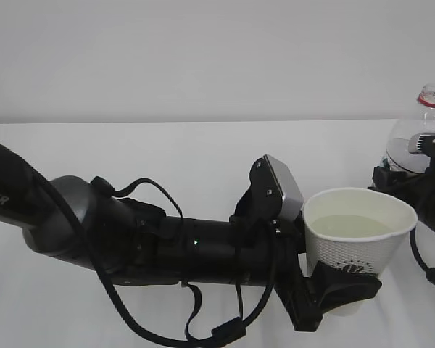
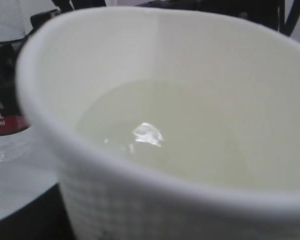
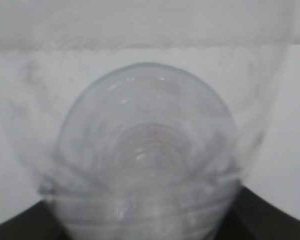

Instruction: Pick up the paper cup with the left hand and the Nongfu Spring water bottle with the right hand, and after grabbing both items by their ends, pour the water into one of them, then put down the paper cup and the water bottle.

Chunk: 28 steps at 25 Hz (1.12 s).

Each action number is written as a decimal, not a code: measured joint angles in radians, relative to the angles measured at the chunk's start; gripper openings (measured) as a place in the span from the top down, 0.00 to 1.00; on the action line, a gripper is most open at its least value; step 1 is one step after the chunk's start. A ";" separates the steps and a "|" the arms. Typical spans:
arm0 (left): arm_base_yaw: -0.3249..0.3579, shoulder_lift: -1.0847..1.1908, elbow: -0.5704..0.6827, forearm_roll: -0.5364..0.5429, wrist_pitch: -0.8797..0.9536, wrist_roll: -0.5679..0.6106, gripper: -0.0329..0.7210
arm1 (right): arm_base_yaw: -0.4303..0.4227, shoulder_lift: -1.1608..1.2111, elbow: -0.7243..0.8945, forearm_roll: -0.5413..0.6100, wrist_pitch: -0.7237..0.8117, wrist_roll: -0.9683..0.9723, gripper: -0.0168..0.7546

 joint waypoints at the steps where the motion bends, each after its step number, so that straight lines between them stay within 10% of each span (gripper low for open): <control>1: 0.000 0.000 0.000 0.000 0.000 0.000 0.28 | 0.000 0.000 0.000 0.000 0.002 0.000 0.44; 28: 0.000 0.000 0.000 -0.035 0.000 0.000 0.28 | 0.000 0.000 0.000 -0.038 -0.003 -0.076 0.13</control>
